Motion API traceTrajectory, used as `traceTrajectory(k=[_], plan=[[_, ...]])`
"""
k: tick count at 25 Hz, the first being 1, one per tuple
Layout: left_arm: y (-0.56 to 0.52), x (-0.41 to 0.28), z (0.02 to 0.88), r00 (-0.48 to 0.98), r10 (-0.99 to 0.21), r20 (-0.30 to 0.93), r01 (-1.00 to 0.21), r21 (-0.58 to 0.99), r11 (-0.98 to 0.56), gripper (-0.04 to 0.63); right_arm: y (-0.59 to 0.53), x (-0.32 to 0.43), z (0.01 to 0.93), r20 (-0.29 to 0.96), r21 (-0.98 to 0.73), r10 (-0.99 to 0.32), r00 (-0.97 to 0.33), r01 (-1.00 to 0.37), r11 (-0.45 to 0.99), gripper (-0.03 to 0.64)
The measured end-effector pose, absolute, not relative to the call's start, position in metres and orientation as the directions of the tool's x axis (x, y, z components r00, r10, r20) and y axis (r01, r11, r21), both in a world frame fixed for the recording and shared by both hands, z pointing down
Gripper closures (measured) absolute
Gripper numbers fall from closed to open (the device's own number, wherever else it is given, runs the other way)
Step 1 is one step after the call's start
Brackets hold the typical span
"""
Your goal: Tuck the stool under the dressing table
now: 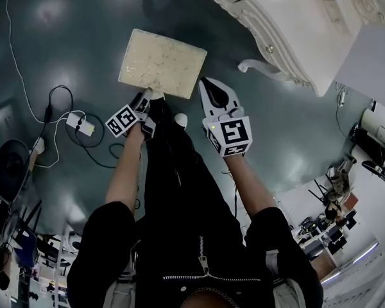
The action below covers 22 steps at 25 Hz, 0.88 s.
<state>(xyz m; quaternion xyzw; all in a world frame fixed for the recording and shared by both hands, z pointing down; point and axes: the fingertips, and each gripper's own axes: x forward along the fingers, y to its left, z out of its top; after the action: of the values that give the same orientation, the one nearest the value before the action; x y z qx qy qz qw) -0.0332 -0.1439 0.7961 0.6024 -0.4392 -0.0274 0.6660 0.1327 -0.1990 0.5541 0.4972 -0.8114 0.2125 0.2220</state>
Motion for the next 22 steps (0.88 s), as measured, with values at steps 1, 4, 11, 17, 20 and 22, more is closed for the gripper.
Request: traceTrajectory(k=[1, 4, 11, 17, 20, 22], plan=[[-0.145, -0.034, 0.802, 0.616, -0.561, 0.553, -0.489, 0.827, 0.279, 0.284, -0.201, 0.131, 0.556, 0.573, -0.126, -0.710, -0.409, -0.900, 0.417, 0.609], [-0.147, -0.033, 0.821, 0.626, -0.540, 0.562, -0.493, 0.822, 0.284, 0.281, -0.208, 0.128, 0.560, 0.572, -0.120, -0.709, -0.412, -0.897, 0.425, 0.609], [-0.143, -0.026, 0.872, 0.619, -0.501, 0.604, -0.505, 0.795, 0.335, 0.270, -0.222, 0.132, 0.590, 0.577, -0.143, -0.699, -0.421, -0.896, 0.421, 0.609], [-0.137, -0.026, 0.908, 0.601, -0.522, 0.605, -0.490, 0.795, 0.356, 0.270, -0.232, 0.134, 0.640, 0.582, -0.199, -0.661, -0.473, -0.871, 0.449, 0.609], [-0.136, -0.033, 0.904, 0.589, -0.564, 0.579, -0.459, 0.814, 0.356, 0.275, -0.240, 0.129, 0.655, 0.587, -0.211, -0.638, -0.498, -0.855, 0.473, 0.609], [-0.126, -0.035, 0.908, 0.573, -0.556, 0.602, -0.463, 0.798, 0.386, 0.267, -0.239, 0.127, 0.660, 0.598, -0.221, -0.621, -0.506, -0.849, 0.479, 0.609]])
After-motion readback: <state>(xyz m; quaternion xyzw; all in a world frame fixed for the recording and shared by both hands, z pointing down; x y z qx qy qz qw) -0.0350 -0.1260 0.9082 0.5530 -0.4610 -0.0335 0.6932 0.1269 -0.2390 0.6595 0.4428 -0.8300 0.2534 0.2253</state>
